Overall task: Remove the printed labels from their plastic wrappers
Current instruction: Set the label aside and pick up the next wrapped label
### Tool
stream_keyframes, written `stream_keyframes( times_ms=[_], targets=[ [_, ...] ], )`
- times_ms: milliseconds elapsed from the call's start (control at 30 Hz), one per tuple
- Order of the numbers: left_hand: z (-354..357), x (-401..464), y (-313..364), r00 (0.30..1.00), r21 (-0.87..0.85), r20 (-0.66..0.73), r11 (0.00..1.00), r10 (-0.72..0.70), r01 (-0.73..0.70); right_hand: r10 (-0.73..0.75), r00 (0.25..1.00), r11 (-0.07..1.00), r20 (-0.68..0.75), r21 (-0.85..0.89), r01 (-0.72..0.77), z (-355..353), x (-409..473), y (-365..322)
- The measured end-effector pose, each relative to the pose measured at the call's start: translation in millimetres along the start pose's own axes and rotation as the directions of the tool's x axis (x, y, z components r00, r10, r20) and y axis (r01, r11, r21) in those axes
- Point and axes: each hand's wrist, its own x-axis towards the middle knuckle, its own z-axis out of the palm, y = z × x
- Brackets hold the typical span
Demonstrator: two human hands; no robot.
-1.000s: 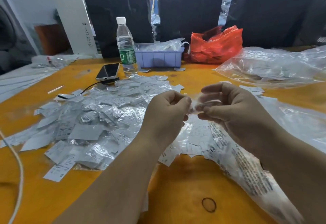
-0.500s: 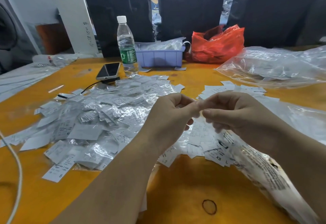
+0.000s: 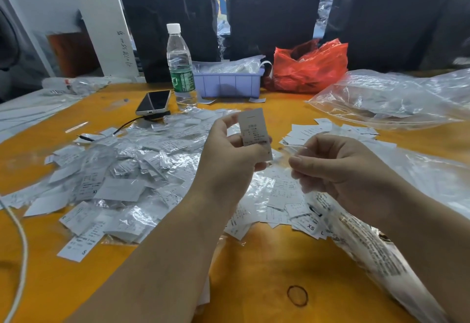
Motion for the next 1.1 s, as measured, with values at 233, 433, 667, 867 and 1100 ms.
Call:
stream_keyframes(
  times_ms=[233, 433, 667, 867, 1100],
  targets=[
    [3.5, -0.3, 4.2, 0.993, -0.2, 0.046, 0.973, -0.108, 0.115, -0.036, 0.998, 0.999, 0.056, 0.002, 0.036, -0.5, -0.3, 0.4],
    [3.3, -2.1, 6.0, 0.985, -0.281, 0.127, 0.948, -0.119, 0.151, -0.032, 0.998, 0.999, 0.05, -0.017, 0.033, 0.0, -1.8, 1.3],
    [5.7, -3.4, 5.2, 0.994, -0.148, 0.078, 0.985, -0.077, 0.088, -0.01, 0.999, 0.999, 0.043, -0.038, 0.012, 1.1, -1.5, 0.8],
    [7.3, -6.3, 3.0, 0.998, -0.071, 0.065, 0.997, -0.013, 0.017, -0.029, 0.997, 0.997, 0.067, -0.076, 0.034, 3.3, -3.7, 1.1],
    [5.9, -4.5, 5.9, 0.999, -0.13, -0.033, 0.99, 0.042, -0.046, -0.042, 0.997, 0.997, 0.07, -0.064, 0.047, 4.1, -4.0, 0.9]
  ],
)
